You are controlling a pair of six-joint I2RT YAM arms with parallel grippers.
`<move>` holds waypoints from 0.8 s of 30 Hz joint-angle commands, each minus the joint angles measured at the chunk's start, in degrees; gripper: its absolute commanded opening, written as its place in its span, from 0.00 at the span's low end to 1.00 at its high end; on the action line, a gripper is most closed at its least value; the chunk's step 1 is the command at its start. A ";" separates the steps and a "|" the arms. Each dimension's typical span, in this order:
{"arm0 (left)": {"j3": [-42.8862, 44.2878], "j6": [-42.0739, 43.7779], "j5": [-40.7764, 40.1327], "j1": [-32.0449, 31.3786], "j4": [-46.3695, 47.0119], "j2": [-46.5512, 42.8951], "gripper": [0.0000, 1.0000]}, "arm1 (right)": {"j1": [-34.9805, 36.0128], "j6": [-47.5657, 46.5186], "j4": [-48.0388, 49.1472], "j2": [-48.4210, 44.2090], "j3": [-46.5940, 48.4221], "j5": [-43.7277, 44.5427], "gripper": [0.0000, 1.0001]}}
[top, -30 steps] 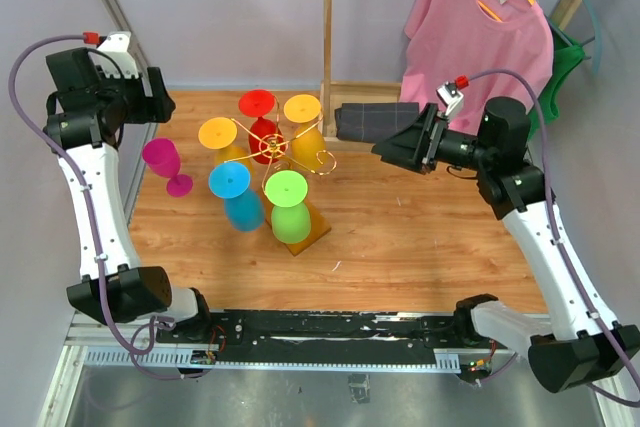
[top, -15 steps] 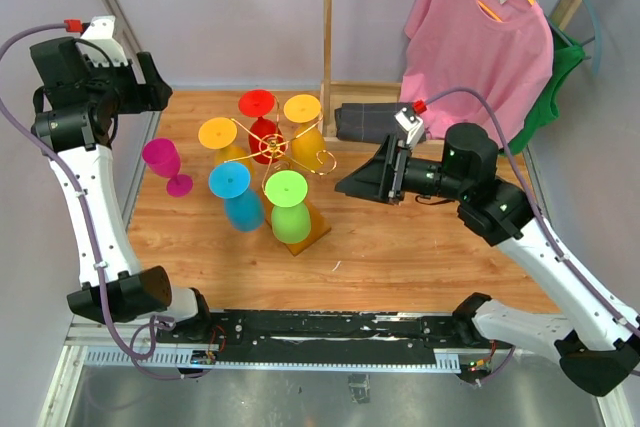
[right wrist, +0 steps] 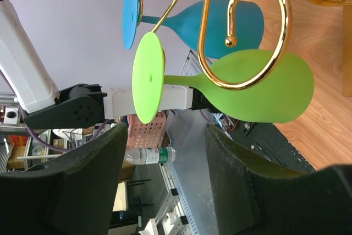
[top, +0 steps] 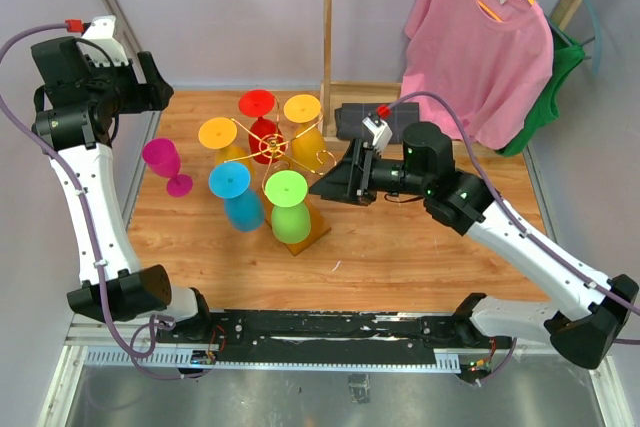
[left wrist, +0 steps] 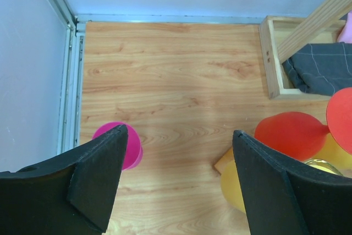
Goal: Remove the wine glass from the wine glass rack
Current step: Pick up the wine glass from the wine rack.
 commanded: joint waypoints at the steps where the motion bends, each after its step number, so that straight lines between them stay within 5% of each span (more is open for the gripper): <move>1: 0.42 0.23 1.07 -0.13 0.48 -0.49 0.82 | 0.63 0.42 3.26 0.51 2.63 0.16 0.58; 24: -1.13 1.11 1.70 -0.20 0.56 -0.67 0.82 | 4.58 2.10 8.19 3.14 2.02 0.75 0.34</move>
